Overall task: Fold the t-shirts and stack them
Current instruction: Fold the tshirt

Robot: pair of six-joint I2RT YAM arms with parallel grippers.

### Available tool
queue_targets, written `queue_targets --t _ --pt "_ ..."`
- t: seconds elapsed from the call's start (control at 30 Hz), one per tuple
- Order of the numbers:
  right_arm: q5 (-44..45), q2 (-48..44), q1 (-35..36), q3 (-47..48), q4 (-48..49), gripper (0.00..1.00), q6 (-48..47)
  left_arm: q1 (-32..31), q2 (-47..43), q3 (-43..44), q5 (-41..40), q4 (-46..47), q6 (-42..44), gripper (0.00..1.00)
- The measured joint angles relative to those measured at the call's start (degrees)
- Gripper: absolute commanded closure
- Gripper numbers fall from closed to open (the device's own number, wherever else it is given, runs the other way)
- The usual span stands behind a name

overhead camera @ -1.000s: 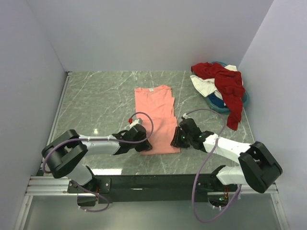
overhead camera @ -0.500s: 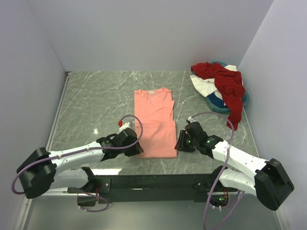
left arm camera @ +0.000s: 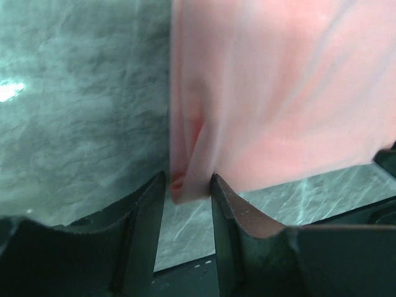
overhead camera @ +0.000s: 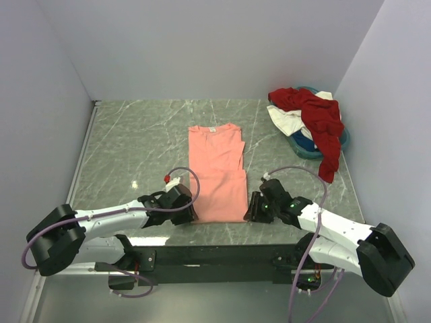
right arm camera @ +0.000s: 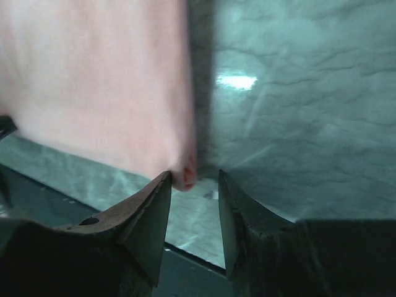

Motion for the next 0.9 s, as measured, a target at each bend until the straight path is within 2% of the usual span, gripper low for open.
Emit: queue_targets --t 0.2,0.3,0.4,0.43,0.47,0.53,0.6,0.77,0.9 --pt "-0.8 1.5 1.9 -0.5 3.5 0.57 2.1 0.0 0.3 -0.7 0.2 2.6 -0.7 0.61" --pt "-0.9 1.5 2.1 -1.0 4.5 0.62 3.1 0.0 0.3 -1.1 0.4 3.4 -0.9 0.64" --pt "-0.7 1.2 2.1 -1.6 4.8 0.72 3.7 0.0 0.3 -1.4 0.4 4.0 -1.1 0.72" --pt "-0.6 1.0 2.1 -1.8 4.9 0.81 3.9 0.0 0.3 -1.6 0.4 4.2 -1.2 0.75" --pt "-0.5 0.8 2.1 -2.0 4.9 0.85 3.9 0.0 0.3 -1.8 0.5 4.4 -1.4 0.82" --pt "-0.4 0.5 2.1 -2.1 4.8 0.95 4.4 0.0 0.3 -2.1 0.6 4.9 -1.7 0.9" --pt "-0.4 0.1 2.2 -2.1 4.7 0.99 4.5 0.0 0.3 -2.2 0.9 5.1 -2.0 0.98" --pt "-0.7 -2.7 2.2 -2.1 3.4 1.0 4.4 0.0 -1.5 -3.0 1.3 5.0 -1.9 0.99" --pt "-2.0 -7.0 2.4 -2.1 1.6 1.0 3.3 0.0 -6.6 -4.7 2.3 3.5 -1.3 0.99"
